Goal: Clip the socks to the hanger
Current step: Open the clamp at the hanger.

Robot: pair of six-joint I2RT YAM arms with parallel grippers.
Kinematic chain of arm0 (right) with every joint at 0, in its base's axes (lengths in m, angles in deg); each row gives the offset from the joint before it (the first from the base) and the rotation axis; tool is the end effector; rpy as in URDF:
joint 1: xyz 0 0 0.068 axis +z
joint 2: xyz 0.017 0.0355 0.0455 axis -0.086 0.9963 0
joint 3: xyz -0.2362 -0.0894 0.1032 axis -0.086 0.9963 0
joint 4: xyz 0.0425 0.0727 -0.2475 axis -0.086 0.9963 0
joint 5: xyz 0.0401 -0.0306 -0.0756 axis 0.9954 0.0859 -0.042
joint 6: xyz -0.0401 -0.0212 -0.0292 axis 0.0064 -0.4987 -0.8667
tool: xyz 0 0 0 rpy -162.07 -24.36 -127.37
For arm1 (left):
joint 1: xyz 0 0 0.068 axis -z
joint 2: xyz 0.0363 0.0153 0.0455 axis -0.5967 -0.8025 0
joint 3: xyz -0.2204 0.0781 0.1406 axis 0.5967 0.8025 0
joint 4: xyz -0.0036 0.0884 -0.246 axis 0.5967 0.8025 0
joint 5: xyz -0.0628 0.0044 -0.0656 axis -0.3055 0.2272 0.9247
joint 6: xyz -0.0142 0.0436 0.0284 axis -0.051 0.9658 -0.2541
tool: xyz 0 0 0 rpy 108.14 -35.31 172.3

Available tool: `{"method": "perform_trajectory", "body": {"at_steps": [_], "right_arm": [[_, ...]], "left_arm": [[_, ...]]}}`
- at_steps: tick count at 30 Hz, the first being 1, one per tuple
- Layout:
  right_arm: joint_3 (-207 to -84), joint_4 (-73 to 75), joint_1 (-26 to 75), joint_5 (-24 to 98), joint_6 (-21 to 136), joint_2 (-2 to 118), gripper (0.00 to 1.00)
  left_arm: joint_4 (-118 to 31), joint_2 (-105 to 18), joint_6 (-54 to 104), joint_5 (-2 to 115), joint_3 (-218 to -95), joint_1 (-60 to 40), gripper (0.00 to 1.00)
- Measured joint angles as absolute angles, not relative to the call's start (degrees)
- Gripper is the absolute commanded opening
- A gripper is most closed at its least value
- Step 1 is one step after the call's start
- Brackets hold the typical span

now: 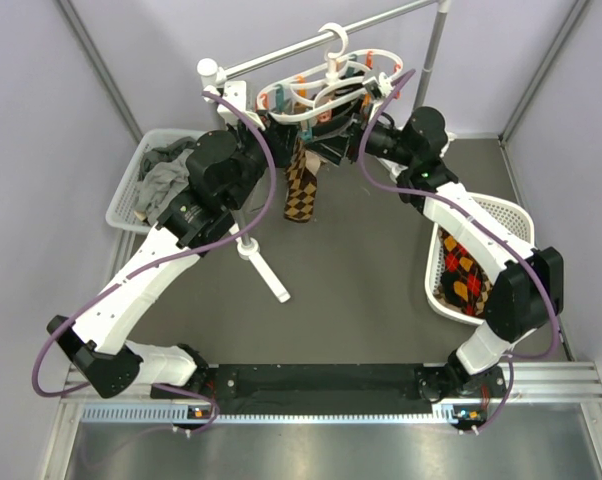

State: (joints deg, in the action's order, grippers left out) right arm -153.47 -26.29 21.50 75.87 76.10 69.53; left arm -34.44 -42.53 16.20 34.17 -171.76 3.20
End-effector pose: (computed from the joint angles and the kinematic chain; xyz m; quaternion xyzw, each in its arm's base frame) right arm 0.3260 0.1908 0.4296 -0.3221 0.5386 0.5309 0.5695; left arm 0.2236 -0.1754 0.4921 0.0250 0.6695 -0.2979 0.6800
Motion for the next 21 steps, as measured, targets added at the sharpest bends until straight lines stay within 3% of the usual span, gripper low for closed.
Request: {"method": "perform_trajectory", "body": {"at_steps": [9, 12, 21], "right_arm": [[-154.1, -29.1, 21.5, 79.1, 79.0, 69.5, 0.14], [-154.1, -29.4, 21.5, 80.2, 79.3, 69.5, 0.05], [-154.1, -27.4, 22.0, 78.4, 77.6, 69.3, 0.0]], "left_arm": [[-34.8, -42.6, 15.3, 34.2, -171.8, 3.2, 0.04], [-35.3, -42.7, 15.1, 34.0, -171.8, 3.0, 0.09], [-35.3, -42.7, 15.1, 35.2, -171.8, 3.2, 0.58]]}}
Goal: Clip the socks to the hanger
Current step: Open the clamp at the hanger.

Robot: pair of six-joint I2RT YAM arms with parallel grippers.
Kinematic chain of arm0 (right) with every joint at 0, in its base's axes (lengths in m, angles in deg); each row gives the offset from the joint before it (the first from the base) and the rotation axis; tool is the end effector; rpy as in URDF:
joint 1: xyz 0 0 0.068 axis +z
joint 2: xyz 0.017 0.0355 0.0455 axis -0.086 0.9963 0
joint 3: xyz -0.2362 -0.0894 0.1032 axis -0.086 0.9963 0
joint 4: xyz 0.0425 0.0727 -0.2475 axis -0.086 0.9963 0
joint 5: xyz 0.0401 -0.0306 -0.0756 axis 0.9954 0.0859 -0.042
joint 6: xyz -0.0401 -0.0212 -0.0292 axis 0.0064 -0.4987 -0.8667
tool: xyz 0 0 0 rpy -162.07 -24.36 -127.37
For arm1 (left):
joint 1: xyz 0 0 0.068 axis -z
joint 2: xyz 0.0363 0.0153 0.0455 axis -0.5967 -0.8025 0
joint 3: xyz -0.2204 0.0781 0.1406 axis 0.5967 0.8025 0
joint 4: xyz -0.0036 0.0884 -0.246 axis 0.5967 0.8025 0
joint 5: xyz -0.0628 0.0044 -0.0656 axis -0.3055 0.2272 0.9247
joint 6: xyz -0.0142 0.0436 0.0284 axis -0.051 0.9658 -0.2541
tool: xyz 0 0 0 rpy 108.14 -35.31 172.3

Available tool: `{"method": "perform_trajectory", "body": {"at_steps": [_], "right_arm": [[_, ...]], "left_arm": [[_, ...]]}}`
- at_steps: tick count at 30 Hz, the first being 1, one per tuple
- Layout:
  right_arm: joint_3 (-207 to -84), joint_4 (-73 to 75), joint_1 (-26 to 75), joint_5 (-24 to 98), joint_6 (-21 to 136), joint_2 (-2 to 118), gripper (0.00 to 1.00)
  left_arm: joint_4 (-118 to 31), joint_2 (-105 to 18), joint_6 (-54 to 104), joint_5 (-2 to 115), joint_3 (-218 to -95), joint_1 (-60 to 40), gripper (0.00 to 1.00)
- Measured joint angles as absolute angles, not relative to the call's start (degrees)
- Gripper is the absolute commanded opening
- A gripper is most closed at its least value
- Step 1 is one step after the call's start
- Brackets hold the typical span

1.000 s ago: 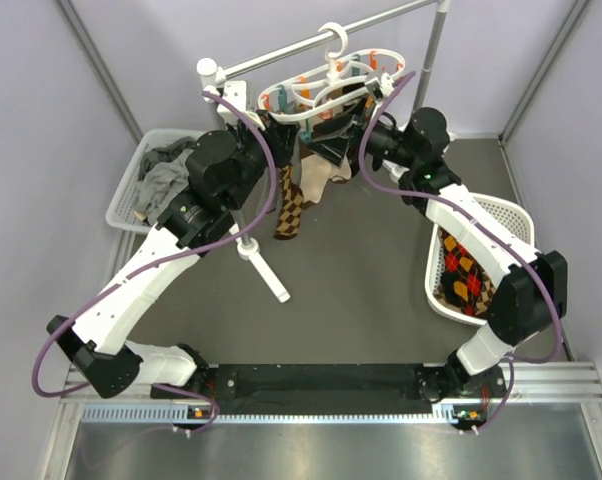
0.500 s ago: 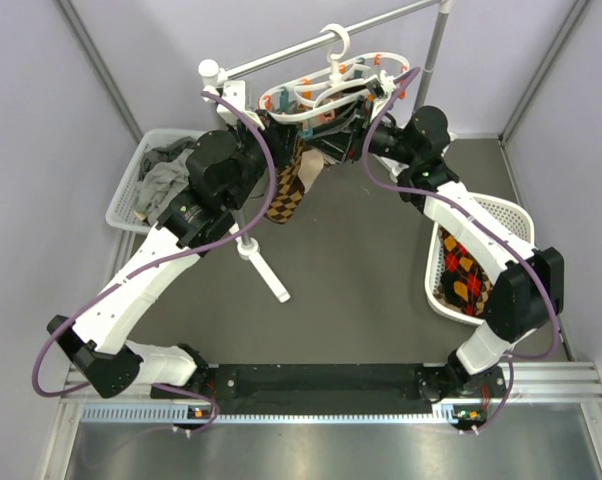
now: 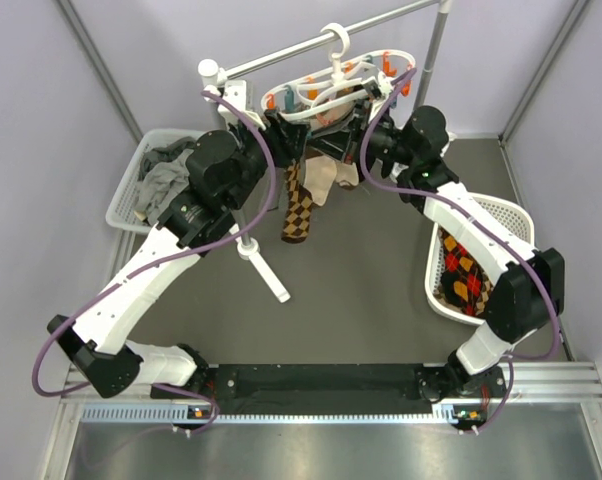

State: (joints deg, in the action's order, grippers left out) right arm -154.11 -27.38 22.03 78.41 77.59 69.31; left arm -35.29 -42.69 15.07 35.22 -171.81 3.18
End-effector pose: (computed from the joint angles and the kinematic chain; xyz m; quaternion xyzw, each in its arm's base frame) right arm 0.3206 0.1931 0.4362 -0.3380 0.5233 0.5473 0.5588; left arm 0.2240 -0.1764 0.4932 0.0238 0.6647 -0.3128 0.6780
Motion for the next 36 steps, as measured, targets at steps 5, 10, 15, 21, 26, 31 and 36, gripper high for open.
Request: {"method": "perform_trajectory", "body": {"at_steps": [5, 10, 15, 21, 26, 31, 36], "right_arm": [[-154.1, -23.9, 23.0, 75.0, 74.0, 68.5, 0.0], [-153.8, -21.3, 23.6, 71.6, 71.2, 66.6, 0.0], [-153.7, -19.3, 24.0, 69.2, 68.7, 65.0, 0.0], [-153.7, -17.8, 24.7, 66.7, 66.2, 64.4, 0.0], [-153.7, -16.4, 25.0, 65.1, 64.6, 64.2, 0.0], [-153.7, -14.7, 25.7, 63.3, 62.9, 64.1, 0.0], [-153.7, -13.7, 26.0, 61.5, 61.3, 64.0, 0.0]], "left_arm": [[-34.9, -42.5, 14.9, 36.6, -171.8, 3.2, 0.7], [-33.7, -42.6, 14.9, 36.7, -172.0, 3.2, 0.67], [-32.6, -43.7, 15.0, 36.6, -174.7, 3.4, 0.61], [-32.0, -45.4, 14.6, 36.5, -177.6, 4.1, 0.61], [-31.3, -46.1, 13.9, 34.7, -178.0, 5.0, 0.6], [-30.5, -47.1, 13.8, 32.4, -178.6, 5.1, 0.54], [-29.9, -48.3, 14.1, 30.7, -179.5, 5.1, 0.5]]}}
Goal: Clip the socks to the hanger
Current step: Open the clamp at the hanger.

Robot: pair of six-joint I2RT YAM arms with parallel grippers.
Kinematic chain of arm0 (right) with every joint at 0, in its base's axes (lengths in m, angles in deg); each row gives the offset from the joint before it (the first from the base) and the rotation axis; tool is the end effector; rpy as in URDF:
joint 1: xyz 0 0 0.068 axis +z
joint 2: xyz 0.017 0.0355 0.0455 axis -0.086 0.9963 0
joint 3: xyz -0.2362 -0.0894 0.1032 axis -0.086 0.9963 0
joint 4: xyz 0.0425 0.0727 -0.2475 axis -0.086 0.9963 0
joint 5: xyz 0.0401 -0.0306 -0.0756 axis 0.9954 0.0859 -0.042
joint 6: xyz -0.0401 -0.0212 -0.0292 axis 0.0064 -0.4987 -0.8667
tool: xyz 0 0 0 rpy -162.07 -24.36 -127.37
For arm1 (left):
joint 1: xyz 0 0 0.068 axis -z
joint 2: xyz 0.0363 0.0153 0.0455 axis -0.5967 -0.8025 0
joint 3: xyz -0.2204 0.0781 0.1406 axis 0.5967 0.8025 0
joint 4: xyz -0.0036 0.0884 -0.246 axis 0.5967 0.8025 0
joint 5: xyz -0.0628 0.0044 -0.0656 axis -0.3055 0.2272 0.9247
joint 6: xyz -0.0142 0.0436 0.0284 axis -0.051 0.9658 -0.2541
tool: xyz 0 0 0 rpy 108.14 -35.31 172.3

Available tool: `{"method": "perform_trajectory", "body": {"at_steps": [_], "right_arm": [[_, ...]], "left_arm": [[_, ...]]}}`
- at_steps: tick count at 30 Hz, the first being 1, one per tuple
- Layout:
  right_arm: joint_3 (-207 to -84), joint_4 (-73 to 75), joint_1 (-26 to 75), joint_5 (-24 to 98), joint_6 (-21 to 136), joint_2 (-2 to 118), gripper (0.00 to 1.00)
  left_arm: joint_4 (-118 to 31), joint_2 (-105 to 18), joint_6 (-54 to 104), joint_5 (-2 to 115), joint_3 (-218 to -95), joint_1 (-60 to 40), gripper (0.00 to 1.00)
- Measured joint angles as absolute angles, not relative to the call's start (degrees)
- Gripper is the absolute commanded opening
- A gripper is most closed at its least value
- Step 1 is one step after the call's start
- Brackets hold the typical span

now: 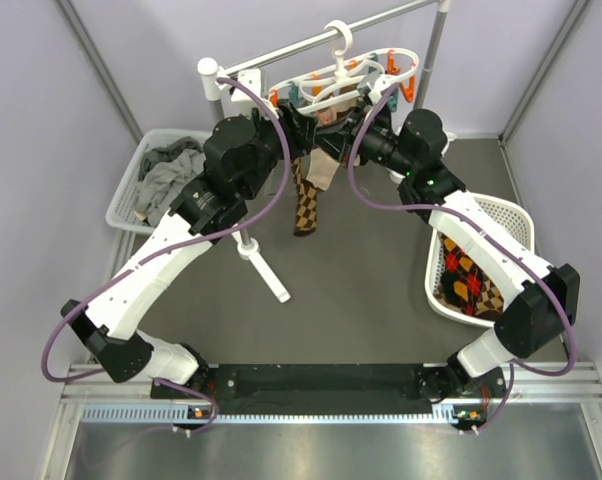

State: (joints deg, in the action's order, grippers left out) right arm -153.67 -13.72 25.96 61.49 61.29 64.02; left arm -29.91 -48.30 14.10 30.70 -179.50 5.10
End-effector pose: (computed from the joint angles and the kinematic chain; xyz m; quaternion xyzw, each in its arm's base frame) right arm 0.2963 0.1991 0.4440 -0.3163 0.5648 0.4237 0.6335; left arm 0.2353 -0.1957 0.5006 0.0064 0.6863 -0.2928 0.6658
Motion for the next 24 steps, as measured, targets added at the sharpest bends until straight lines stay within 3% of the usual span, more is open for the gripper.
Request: {"method": "perform_trajectory", "body": {"at_steps": [24], "right_arm": [[-153.8, -11.1, 27.2, 58.5, 57.9, 64.0, 0.0]], "left_arm": [[-28.8, -51.5, 15.5, 25.8, -181.0, 5.4, 0.57]]}}
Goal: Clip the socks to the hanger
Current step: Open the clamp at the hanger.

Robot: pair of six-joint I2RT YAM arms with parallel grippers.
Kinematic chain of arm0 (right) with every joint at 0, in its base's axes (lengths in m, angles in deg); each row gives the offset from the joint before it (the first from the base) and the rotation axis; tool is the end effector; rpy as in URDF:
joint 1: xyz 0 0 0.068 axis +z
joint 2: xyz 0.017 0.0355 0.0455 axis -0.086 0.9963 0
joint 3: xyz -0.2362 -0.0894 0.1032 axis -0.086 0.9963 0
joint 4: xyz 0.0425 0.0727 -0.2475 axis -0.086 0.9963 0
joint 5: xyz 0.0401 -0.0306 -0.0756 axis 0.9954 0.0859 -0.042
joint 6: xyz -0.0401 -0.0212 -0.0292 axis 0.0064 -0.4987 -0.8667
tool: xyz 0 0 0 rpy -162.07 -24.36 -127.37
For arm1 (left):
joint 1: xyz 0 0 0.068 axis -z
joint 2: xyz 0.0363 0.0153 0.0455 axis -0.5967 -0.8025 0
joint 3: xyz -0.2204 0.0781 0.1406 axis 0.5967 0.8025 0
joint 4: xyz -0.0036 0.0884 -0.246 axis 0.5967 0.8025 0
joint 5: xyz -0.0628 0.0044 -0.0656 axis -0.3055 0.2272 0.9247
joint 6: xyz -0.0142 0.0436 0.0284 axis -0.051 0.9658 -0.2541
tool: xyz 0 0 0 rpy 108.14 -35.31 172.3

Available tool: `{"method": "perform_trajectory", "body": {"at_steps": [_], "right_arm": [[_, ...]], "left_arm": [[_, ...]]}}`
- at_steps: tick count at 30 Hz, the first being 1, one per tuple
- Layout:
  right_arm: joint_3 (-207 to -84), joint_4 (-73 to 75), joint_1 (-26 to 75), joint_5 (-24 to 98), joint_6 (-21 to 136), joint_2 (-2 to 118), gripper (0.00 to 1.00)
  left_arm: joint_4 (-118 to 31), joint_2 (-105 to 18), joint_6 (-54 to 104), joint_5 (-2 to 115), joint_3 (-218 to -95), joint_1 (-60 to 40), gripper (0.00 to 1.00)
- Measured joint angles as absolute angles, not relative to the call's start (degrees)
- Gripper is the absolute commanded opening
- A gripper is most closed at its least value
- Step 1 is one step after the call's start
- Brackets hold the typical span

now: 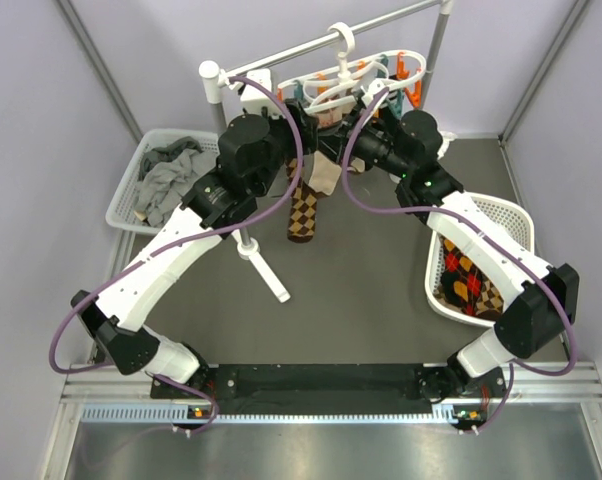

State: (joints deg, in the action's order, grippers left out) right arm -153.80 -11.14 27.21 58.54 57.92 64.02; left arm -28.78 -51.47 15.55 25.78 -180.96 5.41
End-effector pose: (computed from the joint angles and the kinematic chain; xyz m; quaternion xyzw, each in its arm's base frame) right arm 0.2940 0.2050 0.4403 -0.3211 0.5762 0.3981 0.6375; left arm 0.2489 -0.2063 0.4906 -0.0077 0.7034 -0.2469 0.6665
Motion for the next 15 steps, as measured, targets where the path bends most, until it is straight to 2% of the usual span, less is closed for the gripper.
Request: {"method": "perform_trajectory", "body": {"at_steps": [8, 12, 13, 14, 15], "right_arm": [[-153.8, -10.9, 27.3, 58.6, 57.5, 64.0, 0.0], [-153.8, -10.8, 27.3, 58.6, 57.5, 64.0, 0.0], [-153.8, -10.8, 27.3, 58.6, 57.5, 64.0, 0.03], [-153.8, -10.8, 27.3, 58.6, 57.5, 64.0, 0.14], [-153.8, -10.8, 27.3, 58.5, 57.5, 64.0, 0.2]], "left_arm": [[-28.4, -51.7, 15.0, 24.2, -181.0, 5.4, 0.38], [-28.6, -51.7, 15.0, 24.2, -181.0, 5.5, 0.22], [-28.7, -51.7, 15.0, 24.2, -181.0, 5.5, 0.21], [-28.9, -51.7, 15.2, 24.3, -181.0, 5.5, 0.2], [-29.0, -51.7, 15.3, 24.3, -181.0, 5.5, 0.19]]}}
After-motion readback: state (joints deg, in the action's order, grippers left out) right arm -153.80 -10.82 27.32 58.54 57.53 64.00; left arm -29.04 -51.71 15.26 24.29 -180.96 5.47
